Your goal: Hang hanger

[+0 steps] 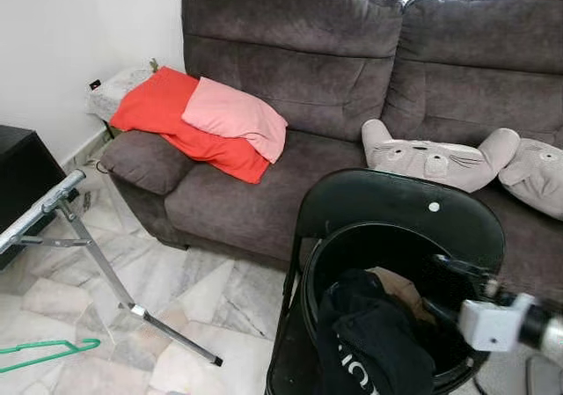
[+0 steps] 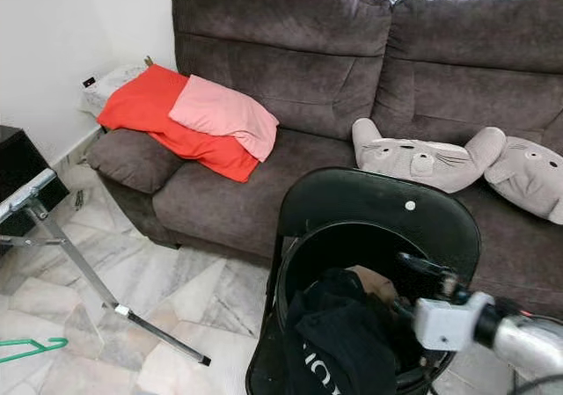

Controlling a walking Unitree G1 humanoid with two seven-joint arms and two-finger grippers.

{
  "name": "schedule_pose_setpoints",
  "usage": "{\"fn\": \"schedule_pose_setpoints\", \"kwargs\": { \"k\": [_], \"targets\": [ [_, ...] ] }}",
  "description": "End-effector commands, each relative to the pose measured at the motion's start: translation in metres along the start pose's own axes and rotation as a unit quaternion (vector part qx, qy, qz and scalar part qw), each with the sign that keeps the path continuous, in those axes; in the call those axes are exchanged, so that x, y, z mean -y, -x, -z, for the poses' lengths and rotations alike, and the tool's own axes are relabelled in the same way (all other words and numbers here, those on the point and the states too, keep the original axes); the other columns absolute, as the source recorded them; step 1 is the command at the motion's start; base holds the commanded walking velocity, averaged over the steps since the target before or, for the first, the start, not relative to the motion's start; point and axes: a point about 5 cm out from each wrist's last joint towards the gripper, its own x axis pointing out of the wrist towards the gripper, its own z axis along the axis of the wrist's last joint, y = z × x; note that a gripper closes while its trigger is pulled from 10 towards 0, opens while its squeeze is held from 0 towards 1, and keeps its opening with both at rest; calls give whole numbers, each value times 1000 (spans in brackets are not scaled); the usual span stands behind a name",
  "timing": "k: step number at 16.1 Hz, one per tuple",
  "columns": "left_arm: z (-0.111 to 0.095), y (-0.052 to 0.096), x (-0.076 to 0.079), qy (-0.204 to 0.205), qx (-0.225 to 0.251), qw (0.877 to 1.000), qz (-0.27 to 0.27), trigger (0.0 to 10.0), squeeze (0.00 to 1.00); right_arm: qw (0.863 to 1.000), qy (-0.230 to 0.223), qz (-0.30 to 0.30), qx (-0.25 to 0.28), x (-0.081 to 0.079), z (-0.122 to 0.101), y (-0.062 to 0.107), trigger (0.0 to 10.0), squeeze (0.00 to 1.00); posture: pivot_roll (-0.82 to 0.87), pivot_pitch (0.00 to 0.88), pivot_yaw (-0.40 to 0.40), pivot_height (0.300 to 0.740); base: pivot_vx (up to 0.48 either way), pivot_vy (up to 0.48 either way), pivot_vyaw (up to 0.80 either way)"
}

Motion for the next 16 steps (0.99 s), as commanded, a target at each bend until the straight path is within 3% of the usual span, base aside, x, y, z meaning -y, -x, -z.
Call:
{"fn": "schedule_pose_setpoints", "kwargs": {
  "k": [1,5,12,14,16],
  "targets": [
    [7,2,-2,0,-15,1000,-1,10000,0,999,-13,-38,7,-11,0,-4,10000,0,-58,93,29,740,0,0,0],
    [8,2,-1,3,-15,1000,-2,10000,0,990,-25,-136,11,-29,1,-6,10000,0,-56,93,25,740,0,0,0],
    [8,1,0,6,-16,1000,1,10000,0,988,-26,-149,14,-24,2,-5,10000,0,-57,98,18,740,0,0,0],
    [8,1,0,3,-16,1000,2,10000,0,986,7,-168,0,-22,5,0,10000,0,-65,99,19,740,0,0,0],
    [7,1,0,2,-17,1000,2,10000,0,990,16,-138,8,-15,4,-3,10000,0,-62,99,18,740,0,0,0]
  ]
}}
